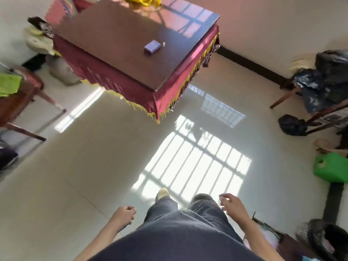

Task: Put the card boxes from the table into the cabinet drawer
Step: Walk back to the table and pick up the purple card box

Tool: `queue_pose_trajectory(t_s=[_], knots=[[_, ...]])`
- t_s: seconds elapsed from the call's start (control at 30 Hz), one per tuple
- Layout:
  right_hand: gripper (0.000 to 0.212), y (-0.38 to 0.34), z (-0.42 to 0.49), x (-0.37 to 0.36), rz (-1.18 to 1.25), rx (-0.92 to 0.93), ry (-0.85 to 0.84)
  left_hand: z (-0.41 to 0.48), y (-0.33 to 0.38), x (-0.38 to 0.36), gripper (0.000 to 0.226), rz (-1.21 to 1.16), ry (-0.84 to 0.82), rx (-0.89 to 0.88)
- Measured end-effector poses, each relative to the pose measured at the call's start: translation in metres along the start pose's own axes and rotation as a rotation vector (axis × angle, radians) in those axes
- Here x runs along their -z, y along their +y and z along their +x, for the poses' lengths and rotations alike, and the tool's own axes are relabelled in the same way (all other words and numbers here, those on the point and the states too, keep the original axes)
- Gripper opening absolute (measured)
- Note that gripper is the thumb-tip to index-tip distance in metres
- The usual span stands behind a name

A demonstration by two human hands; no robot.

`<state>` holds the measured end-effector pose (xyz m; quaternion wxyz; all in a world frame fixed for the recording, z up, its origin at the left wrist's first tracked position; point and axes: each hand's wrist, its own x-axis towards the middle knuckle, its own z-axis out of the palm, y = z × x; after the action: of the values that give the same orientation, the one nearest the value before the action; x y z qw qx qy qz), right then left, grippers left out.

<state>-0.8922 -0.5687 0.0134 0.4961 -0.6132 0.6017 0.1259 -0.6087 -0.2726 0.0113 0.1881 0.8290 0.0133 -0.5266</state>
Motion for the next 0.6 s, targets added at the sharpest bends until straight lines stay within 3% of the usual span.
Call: queue_pose_trajectory(t_s=[0.37, 0.6], knots=[[0.011, -0.093, 0.079, -0.024, -0.336, -0.048, -0.133, 0.069, 0.051, 0.112, 0.019, -0.358, 0.129, -0.008], [0.023, -0.244, 0.172, -0.07, -0.482, 0.07, -0.254, 0.079, 0.025, 0.161, 0.026, -0.448, 0.152, 0.195]])
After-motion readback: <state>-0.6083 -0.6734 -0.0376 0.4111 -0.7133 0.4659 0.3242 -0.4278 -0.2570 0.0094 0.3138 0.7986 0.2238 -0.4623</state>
